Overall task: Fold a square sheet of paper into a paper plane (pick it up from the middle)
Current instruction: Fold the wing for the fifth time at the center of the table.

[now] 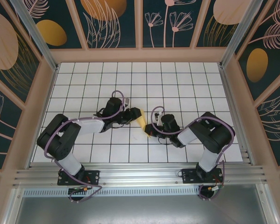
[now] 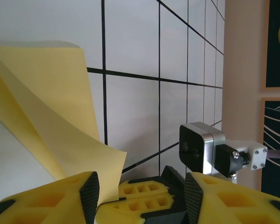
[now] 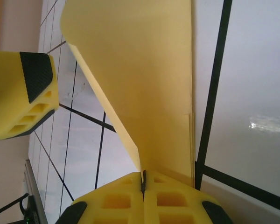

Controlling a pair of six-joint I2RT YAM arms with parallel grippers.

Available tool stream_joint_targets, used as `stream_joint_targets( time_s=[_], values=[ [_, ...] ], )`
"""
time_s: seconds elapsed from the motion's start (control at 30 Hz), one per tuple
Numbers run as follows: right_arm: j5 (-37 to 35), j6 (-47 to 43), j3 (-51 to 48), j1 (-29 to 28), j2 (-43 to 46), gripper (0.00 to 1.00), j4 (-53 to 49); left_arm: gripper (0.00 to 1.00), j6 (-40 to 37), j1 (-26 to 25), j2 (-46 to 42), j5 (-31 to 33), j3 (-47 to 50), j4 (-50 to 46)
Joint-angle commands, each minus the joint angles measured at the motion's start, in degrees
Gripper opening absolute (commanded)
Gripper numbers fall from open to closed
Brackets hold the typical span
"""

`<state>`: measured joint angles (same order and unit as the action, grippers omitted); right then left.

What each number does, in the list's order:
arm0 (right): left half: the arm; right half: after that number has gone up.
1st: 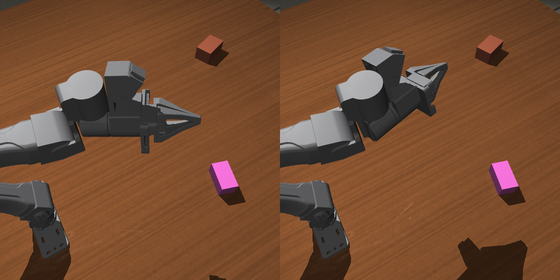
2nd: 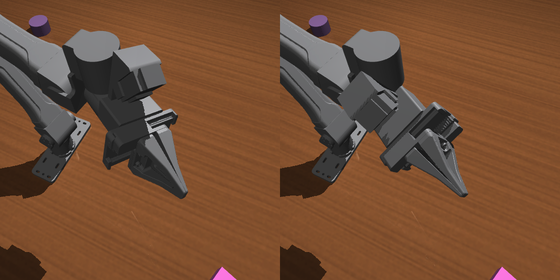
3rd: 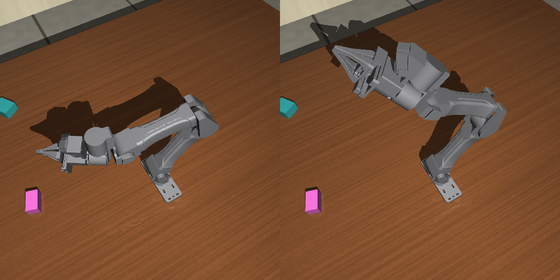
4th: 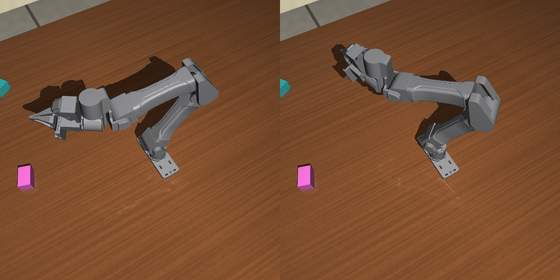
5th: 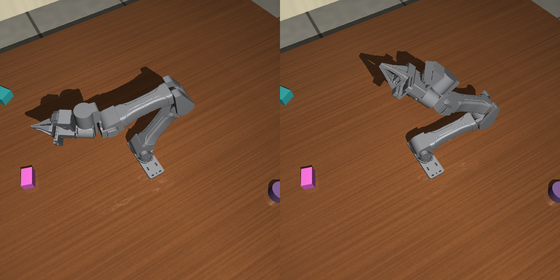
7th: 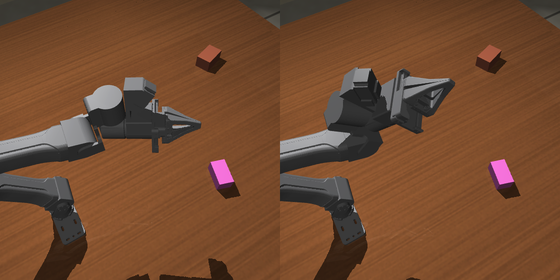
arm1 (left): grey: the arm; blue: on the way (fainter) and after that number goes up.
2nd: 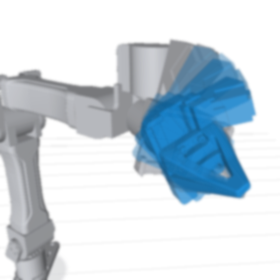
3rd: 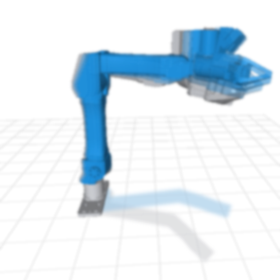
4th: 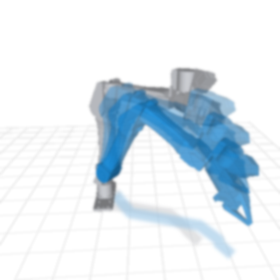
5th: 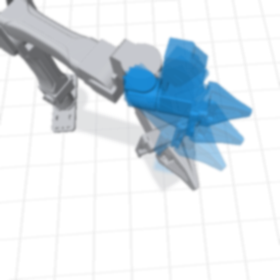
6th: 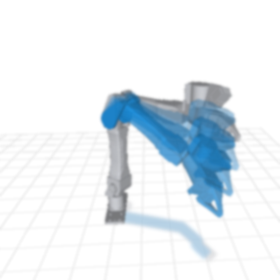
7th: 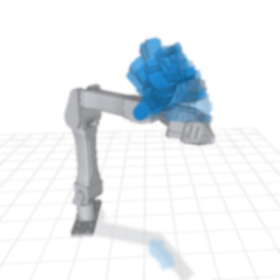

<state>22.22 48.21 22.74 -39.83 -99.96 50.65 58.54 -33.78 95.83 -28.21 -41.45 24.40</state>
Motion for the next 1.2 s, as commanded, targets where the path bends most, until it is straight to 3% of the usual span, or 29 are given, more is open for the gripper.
stream_joint_targets(
  time_s=[0.0, 0.57, 0.97, 1.07, 1.17],
  values=[
    [1.1, 3.88, -0.83, 0.46, -1.23, 0.0, 2.05, 0.55, -0.32, -0.28, 1.83, -3.62, -0.19, 4.5],
    [1.18, 6.73, -0.95, 0.64, -1.5, 0.0, 1.79, 0.57, -1.58, -0.75, 9.82, -6.53, -3.42, 8.64],
    [-1.52, 7.21, -0.7, 0.64, 2.4, 0.15, -3.97, 0.57, -3.42, -0.75, 11.59, -5.56, -4.34, 7.07],
    [-1.74, 8.08, -0.63, 0.64, 2.22, 0.13, -4.15, 0.57, -3.52, -0.75, 11.93, -5.92, -4.66, 6.97],
    [-1.62, 8.68, -0.15, 0.64, 1.42, 0.04, -5.45, 0.56, -3.71, -0.69, 12.01, -5.87, -4.78, 6.48]
  ],
)
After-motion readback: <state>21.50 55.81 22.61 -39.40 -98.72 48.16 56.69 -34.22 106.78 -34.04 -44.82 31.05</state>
